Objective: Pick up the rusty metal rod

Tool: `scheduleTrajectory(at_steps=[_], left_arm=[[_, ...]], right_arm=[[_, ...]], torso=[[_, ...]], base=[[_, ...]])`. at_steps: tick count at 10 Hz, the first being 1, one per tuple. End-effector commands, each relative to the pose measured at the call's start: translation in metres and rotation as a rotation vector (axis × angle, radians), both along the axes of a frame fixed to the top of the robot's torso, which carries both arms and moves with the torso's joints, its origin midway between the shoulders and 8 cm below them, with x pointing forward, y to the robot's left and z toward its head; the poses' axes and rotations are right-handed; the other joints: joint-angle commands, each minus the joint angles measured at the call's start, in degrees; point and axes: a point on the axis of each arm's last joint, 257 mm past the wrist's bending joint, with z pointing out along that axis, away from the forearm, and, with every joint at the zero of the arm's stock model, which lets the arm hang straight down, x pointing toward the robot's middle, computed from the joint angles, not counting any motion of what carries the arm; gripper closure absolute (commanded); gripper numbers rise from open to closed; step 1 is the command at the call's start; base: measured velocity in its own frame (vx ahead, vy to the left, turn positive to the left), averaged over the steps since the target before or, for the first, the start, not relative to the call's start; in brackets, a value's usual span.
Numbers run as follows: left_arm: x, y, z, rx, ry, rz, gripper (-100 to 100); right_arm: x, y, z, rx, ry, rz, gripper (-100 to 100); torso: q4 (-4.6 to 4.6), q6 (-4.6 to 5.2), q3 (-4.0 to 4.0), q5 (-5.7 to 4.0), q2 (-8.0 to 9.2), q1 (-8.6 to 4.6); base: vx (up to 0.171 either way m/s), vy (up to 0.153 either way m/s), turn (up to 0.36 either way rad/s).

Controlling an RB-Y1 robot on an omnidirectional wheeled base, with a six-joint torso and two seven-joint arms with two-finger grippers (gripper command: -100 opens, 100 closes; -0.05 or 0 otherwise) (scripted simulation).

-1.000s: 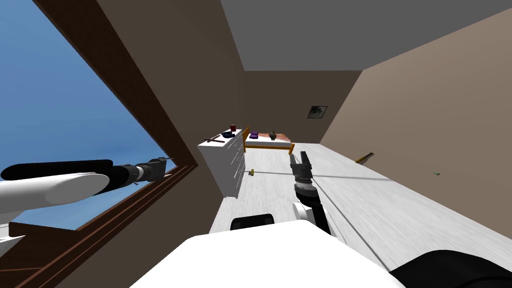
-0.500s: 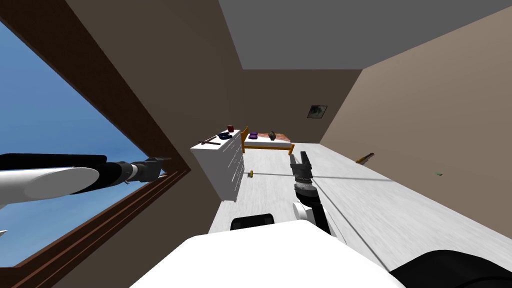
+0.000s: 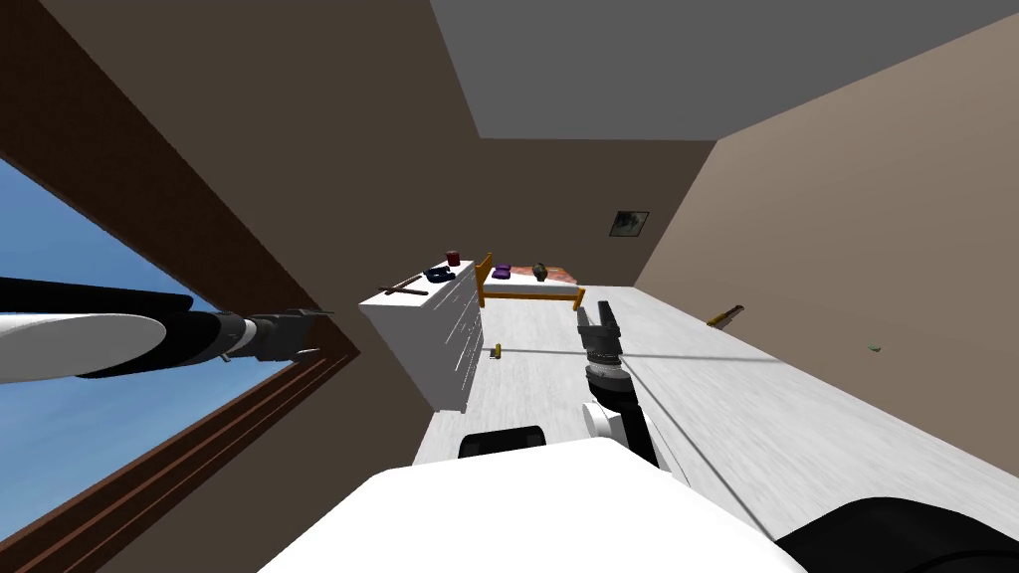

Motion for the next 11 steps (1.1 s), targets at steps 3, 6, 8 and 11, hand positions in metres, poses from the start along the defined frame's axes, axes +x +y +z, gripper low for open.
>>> scheduleTrajectory(at_steps=[3, 6, 8, 11], left_arm=[[-0.012, 0.001, 0.007, 0.013, 0.069, -0.012, -100], [-0.022, 0.002, 0.03, 0.039, 0.123, -0.038, -100], [-0.029, 0.002, 0.024, 0.035, 0.159, -0.033, -100], [-0.042, 0.002, 0.04, 0.053, 0.221, -0.055, -100]], right_arm=[[0.0, 0.0, 0.0, 0.0, 0.0, 0.0, 0], [0.0, 0.0, 0.0, 0.0, 0.0, 0.0, 0], [0.0, 0.0, 0.0, 0.0, 0.0, 0.0, 0], [0.0, 0.0, 0.0, 0.0, 0.0, 0.0, 0]], torso=[[-0.03, 0.0, -0.06, 0.0, -0.1, -0.02], [0.02, 0.0, 0.06, 0.0, 0.09, 0.0], [-0.01, 0.0, -0.03, 0.0, -0.03, -0.02], [0.03, -0.01, 0.07, 0.02, 0.12, 0.05]], base=[[0.145, -0.038, -0.021], [0.147, -0.049, -0.038], [0.118, -0.027, -0.004], [0.149, -0.037, -0.035]])
